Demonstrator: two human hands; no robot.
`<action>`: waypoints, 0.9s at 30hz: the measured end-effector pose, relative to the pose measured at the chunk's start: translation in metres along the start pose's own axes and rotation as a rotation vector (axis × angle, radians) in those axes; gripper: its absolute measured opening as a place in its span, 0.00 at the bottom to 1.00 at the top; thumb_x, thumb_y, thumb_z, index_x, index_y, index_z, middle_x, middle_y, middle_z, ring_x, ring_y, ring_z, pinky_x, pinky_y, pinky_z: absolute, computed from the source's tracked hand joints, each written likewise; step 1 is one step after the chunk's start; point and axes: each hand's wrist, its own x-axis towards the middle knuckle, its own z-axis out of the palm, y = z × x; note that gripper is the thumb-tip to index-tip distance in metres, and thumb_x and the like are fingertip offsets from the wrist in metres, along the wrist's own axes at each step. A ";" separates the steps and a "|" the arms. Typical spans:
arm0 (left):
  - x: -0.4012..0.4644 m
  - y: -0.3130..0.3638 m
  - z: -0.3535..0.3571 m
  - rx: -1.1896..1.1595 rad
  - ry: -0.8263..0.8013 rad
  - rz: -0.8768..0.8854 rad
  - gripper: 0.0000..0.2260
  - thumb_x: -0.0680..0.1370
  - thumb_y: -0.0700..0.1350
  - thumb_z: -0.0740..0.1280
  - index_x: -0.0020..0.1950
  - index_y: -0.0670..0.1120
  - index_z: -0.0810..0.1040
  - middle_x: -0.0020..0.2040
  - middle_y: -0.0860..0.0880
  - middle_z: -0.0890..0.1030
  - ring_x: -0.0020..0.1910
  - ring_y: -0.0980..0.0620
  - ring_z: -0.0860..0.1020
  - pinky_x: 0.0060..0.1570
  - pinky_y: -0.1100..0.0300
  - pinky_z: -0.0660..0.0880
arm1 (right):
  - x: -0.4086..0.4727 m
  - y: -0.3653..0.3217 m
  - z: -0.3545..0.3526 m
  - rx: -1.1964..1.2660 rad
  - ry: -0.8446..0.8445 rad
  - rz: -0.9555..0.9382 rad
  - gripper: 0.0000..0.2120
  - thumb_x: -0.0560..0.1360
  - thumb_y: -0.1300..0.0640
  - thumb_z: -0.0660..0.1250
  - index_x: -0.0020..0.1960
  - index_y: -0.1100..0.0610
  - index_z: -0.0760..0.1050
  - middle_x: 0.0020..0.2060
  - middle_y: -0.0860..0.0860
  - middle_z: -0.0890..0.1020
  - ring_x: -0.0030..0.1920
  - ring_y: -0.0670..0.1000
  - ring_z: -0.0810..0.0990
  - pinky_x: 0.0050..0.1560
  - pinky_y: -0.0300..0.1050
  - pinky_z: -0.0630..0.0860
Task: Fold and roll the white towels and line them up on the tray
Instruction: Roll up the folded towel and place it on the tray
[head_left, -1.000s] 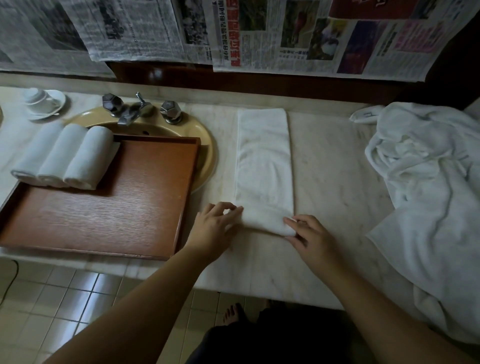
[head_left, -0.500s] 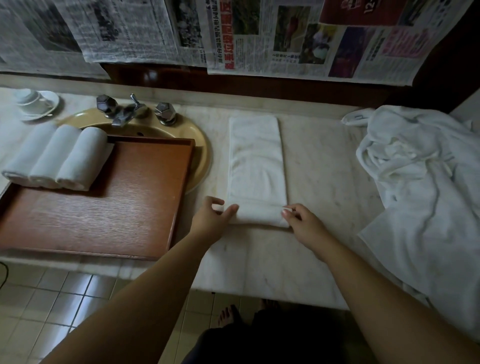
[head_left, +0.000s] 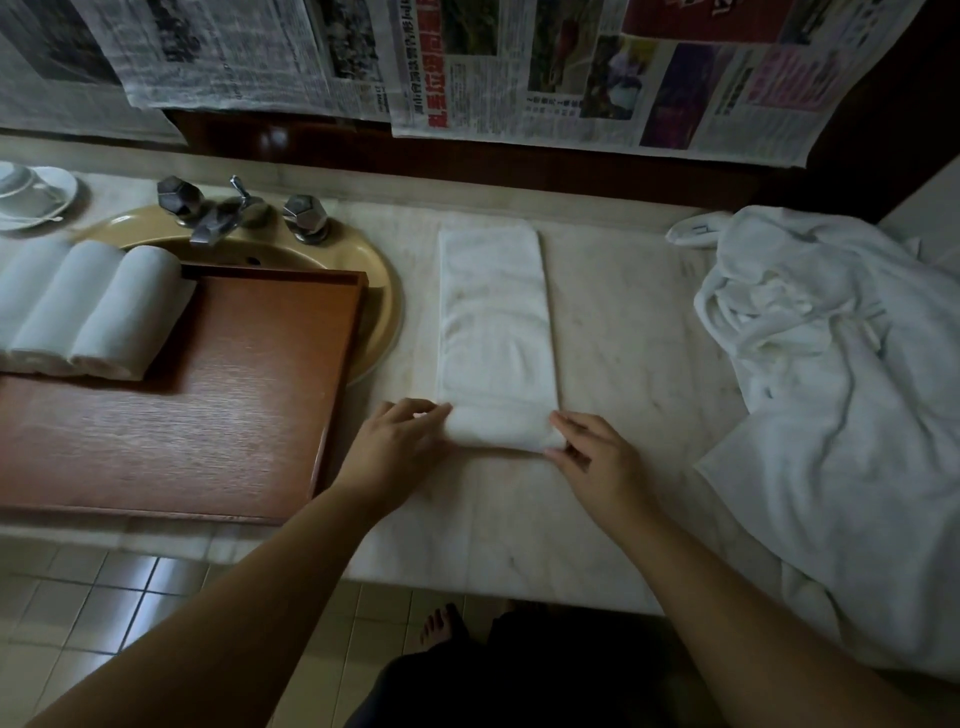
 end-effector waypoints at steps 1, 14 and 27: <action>0.005 0.002 -0.003 -0.017 -0.043 -0.043 0.21 0.81 0.57 0.67 0.72 0.52 0.79 0.65 0.49 0.81 0.56 0.44 0.76 0.57 0.45 0.79 | 0.005 0.000 -0.002 -0.029 -0.005 -0.008 0.21 0.74 0.61 0.78 0.65 0.61 0.82 0.57 0.54 0.83 0.53 0.41 0.78 0.59 0.24 0.68; 0.048 0.030 -0.007 -0.578 -0.053 -0.796 0.24 0.75 0.67 0.72 0.58 0.49 0.87 0.53 0.52 0.86 0.54 0.50 0.83 0.57 0.52 0.80 | 0.058 -0.003 -0.002 0.236 -0.146 0.447 0.13 0.80 0.52 0.71 0.63 0.54 0.78 0.52 0.53 0.82 0.49 0.50 0.79 0.46 0.34 0.72; 0.028 0.036 0.012 0.116 0.144 -0.024 0.16 0.79 0.45 0.70 0.67 0.47 0.82 0.62 0.49 0.81 0.52 0.42 0.76 0.50 0.49 0.78 | 0.047 0.012 -0.016 0.072 -0.133 0.023 0.22 0.68 0.59 0.83 0.60 0.54 0.82 0.55 0.44 0.78 0.50 0.42 0.80 0.52 0.31 0.76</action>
